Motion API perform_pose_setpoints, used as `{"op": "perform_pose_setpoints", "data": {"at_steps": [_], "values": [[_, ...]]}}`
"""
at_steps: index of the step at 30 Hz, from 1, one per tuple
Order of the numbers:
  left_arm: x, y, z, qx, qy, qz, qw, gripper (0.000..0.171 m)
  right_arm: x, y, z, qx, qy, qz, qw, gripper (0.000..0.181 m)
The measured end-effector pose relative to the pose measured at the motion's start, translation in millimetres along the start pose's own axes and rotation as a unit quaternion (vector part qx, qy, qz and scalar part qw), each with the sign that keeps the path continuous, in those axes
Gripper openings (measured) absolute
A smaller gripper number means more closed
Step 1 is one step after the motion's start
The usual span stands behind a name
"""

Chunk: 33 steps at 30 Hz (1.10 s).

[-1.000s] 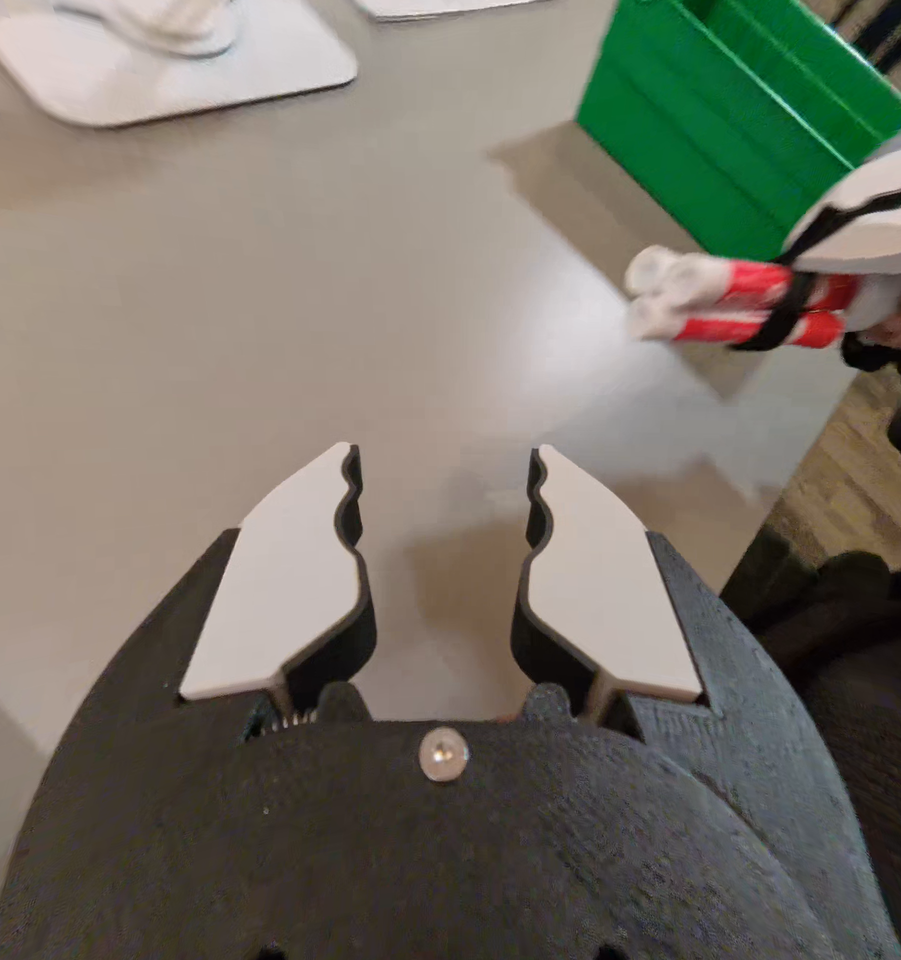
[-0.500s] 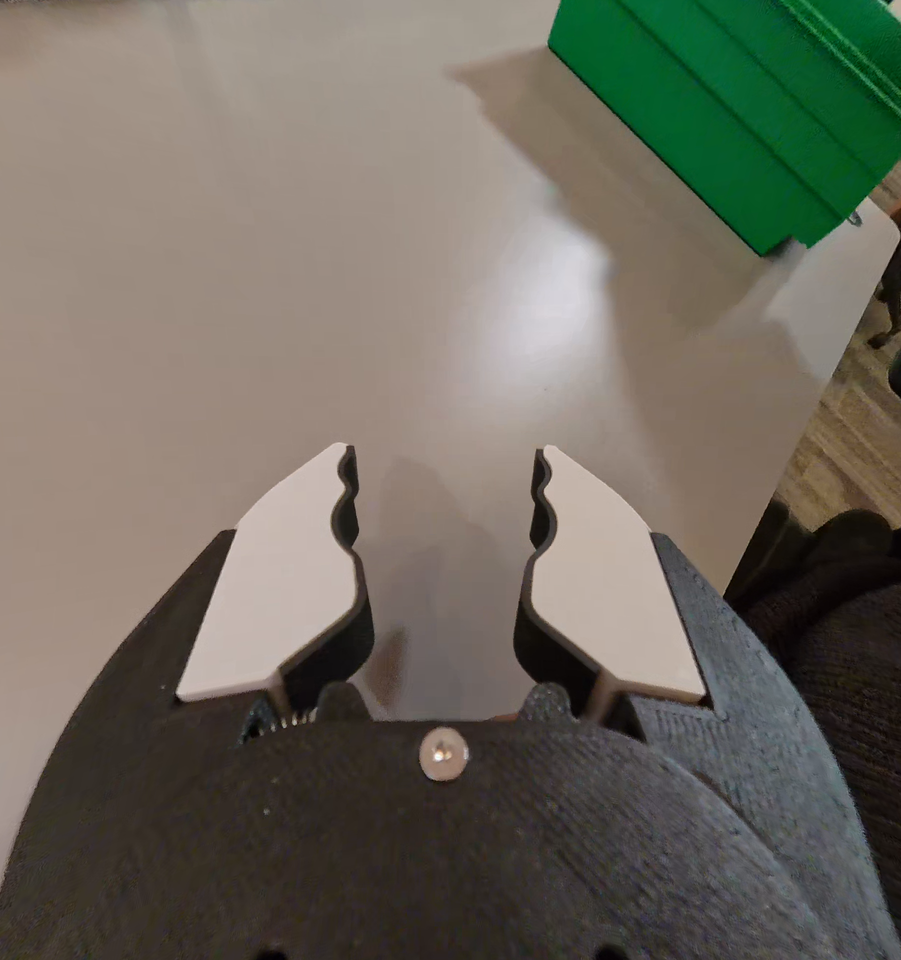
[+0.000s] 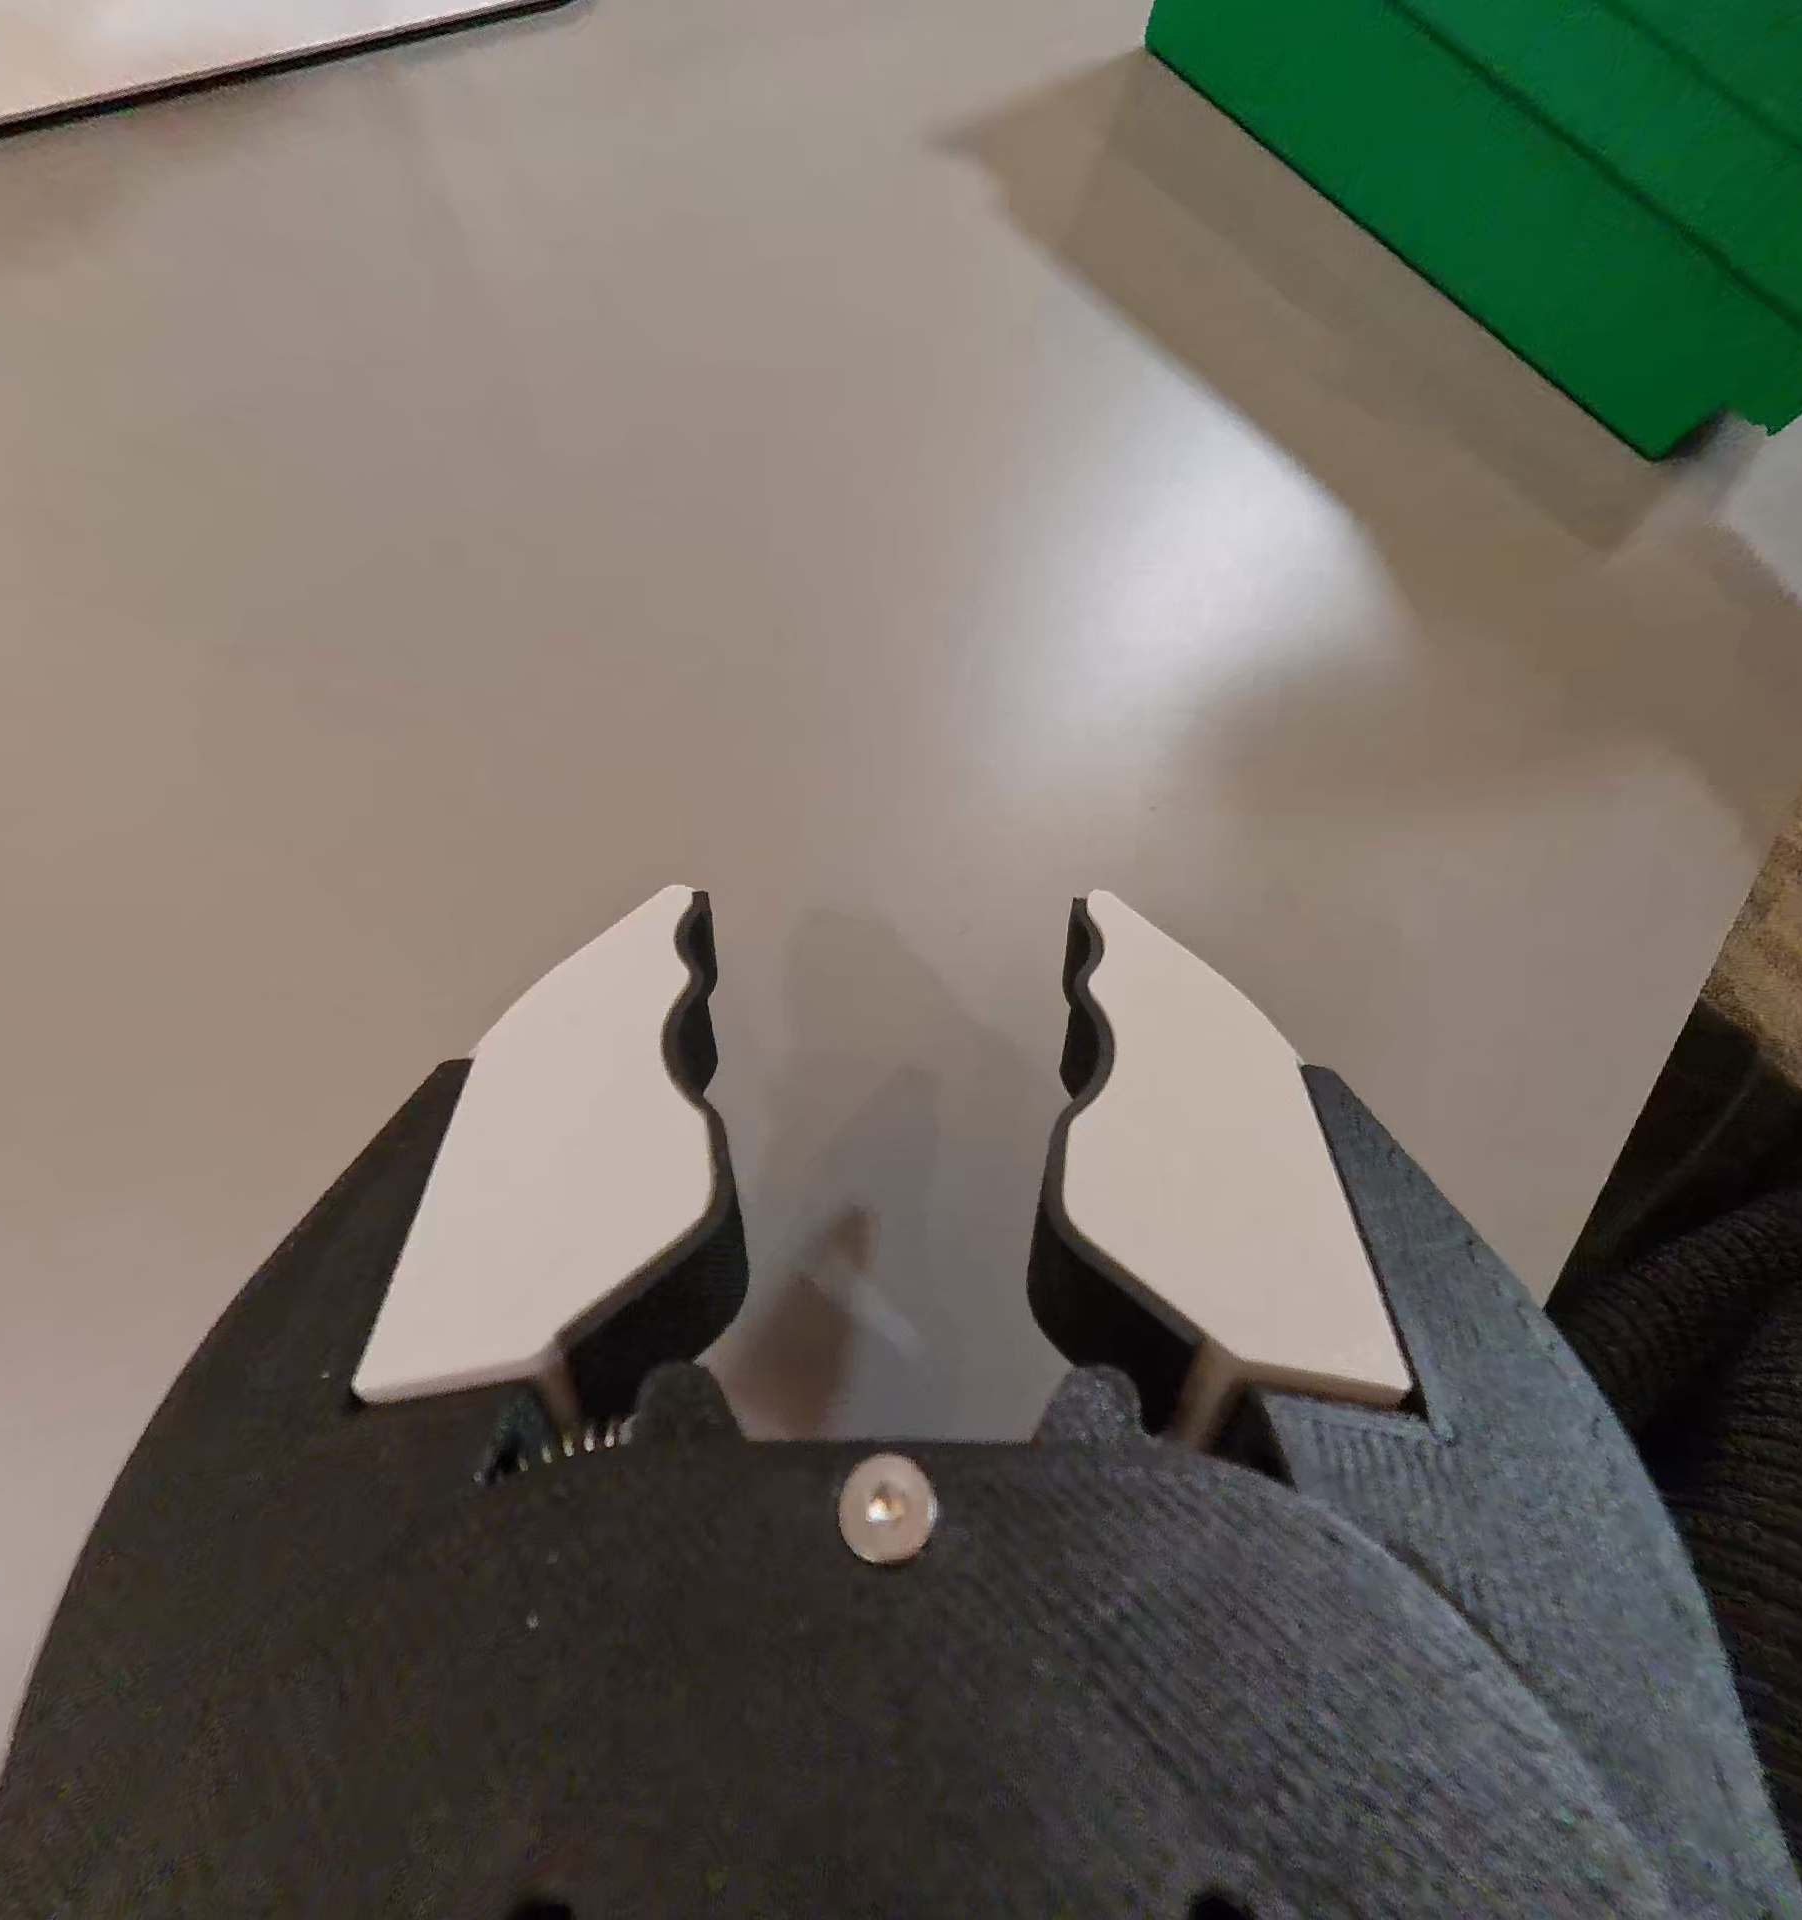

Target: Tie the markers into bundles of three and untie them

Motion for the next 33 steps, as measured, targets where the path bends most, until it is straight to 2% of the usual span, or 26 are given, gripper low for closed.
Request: {"op": "perform_pose_setpoints", "data": {"at_steps": [7,12,18,23,28,33], "values": [[-5.9,-1.5,-0.2,0.006,0.013,-0.007,1.0,0.067,-24.8,-6.3,-18.9,0.044,-0.028,-0.095,0.994,0.004],[-11.6,2.5,6.4,0.013,0.013,0.007,1.0,0.067,-28.0,-5.5,-27.1,0.052,-0.006,-0.095,0.994,0.004],[-18.5,8.1,16.5,0.023,0.009,0.018,1.0,0.067,-27.4,-8.3,-33.2,0.019,0.013,-0.088,0.996,0.004],[-23.6,11.4,21.1,0.024,0.011,0.027,0.999,0.067,-30.6,-5.1,-40.6,0.035,0.021,-0.131,0.991,0.004],[-26.7,11.5,22.2,0.023,0.014,0.029,0.999,0.067,-33.5,-2.3,-48.1,0.033,0.027,-0.11,0.993,0.004],[-27.2,9.7,19.6,0.019,0.019,0.026,0.999,0.067,-37.5,-1.1,-51.1,0.043,0.031,-0.129,0.99,0.005]]}}
Point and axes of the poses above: each gripper's, where its closed fingertips meet, z back along the fingers, x out of its top, y = z × x across the jaws, the point moved 3 cm from there along z, back along the fingers, and after that the axes turned 4 degrees about x, right-handed, at the moved point
